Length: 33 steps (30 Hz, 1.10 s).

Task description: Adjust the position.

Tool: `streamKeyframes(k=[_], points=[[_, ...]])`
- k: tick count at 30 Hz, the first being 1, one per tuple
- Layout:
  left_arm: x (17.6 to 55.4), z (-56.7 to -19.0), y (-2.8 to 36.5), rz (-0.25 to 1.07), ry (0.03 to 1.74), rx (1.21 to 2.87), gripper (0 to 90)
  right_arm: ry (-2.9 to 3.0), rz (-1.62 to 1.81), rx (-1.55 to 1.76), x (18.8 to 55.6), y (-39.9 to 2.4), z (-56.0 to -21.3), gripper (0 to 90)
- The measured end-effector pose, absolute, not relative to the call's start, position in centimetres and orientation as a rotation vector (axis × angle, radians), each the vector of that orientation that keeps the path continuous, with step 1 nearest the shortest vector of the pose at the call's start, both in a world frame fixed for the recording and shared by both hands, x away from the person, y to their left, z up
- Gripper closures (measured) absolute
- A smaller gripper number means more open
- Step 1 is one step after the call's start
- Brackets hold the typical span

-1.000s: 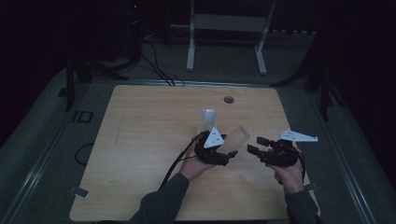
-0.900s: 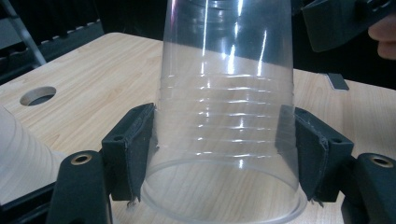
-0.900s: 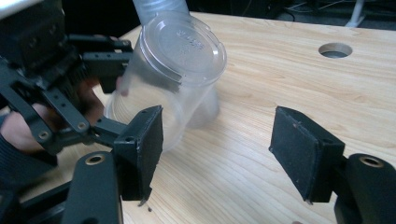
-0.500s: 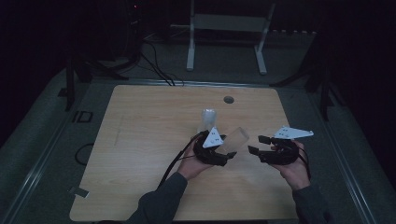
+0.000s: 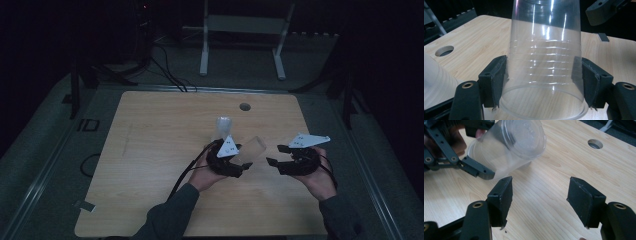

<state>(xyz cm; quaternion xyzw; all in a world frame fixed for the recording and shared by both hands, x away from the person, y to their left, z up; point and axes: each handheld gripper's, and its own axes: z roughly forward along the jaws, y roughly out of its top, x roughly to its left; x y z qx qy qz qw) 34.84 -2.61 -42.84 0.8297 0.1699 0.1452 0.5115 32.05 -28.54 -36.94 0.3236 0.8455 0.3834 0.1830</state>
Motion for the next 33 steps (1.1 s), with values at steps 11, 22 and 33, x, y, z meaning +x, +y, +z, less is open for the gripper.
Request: streamKeyframes(k=[11, 22, 33], points=[[35.0, -42.7, -2.5, 0.349, 0.388, 2.030, 29.5, 2.453, 0.956, 0.831, 32.4, -27.9, -36.7, 37.4], [35.1, -42.6, -2.4, 0.352, 0.361, 2.079, 29.5, 2.480, 0.869, 0.794, 32.6, -28.1, -35.9, 37.4], [35.2, -42.5, -2.6, 0.342, 0.322, 2.129, 29.6, 2.554, 0.766, 0.696, 32.5, -27.7, -35.4, 37.6]])
